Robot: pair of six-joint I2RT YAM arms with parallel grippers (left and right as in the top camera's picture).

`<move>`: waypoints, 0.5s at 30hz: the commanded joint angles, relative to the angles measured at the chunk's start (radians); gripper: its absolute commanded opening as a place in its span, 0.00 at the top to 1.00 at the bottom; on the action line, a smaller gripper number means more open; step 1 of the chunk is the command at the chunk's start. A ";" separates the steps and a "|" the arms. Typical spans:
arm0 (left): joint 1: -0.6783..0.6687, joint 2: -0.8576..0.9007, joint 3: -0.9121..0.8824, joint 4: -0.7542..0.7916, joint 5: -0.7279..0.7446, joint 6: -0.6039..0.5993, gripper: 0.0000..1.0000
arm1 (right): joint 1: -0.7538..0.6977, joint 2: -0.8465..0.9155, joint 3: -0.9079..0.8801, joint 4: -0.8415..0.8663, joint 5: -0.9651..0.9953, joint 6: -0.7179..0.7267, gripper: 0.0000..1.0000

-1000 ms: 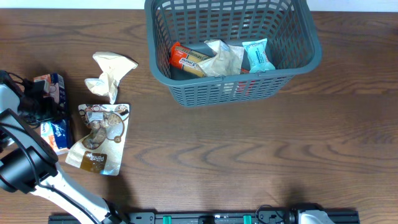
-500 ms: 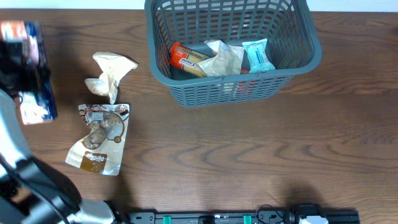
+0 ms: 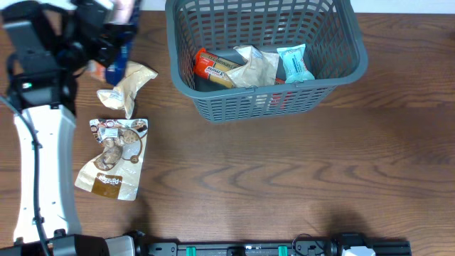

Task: Pack container
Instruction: 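Move the left gripper to the Kleenex tissue box and grasp it, then lift the Kleenex box over the basket and release it inside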

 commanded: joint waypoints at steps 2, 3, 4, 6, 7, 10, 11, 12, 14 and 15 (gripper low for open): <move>-0.069 -0.013 0.014 0.047 0.128 0.010 0.94 | 0.002 0.006 -0.105 -0.007 -0.111 0.105 0.01; -0.079 -0.013 0.014 0.055 0.148 0.010 0.94 | 0.002 0.006 -0.138 -0.007 -0.123 0.116 0.01; -0.086 -0.013 0.014 0.060 0.162 0.010 0.95 | 0.002 0.006 -0.168 -0.006 -0.130 0.122 0.01; -0.095 -0.013 0.014 0.062 0.186 0.010 0.94 | 0.002 0.006 -0.230 0.000 -0.152 0.134 0.01; -0.097 -0.014 0.016 0.061 0.201 0.010 0.94 | 0.002 0.006 -0.257 0.003 -0.167 0.134 0.01; -0.097 -0.015 0.016 0.061 0.273 0.010 0.94 | 0.002 0.006 -0.340 0.024 -0.220 0.135 0.01; -0.097 -0.017 0.016 0.062 0.309 0.010 0.94 | 0.002 0.006 -0.370 0.038 -0.239 0.136 0.01; -0.098 -0.019 0.016 0.063 0.328 0.010 0.94 | 0.002 0.006 -0.391 0.049 -0.252 0.137 0.01; -0.098 -0.033 0.016 0.071 0.345 0.010 0.94 | 0.002 0.006 -0.428 0.076 -0.270 0.137 0.00; -0.098 -0.042 0.016 0.077 0.345 0.010 0.94 | 0.002 0.006 -0.441 0.088 -0.278 0.137 0.01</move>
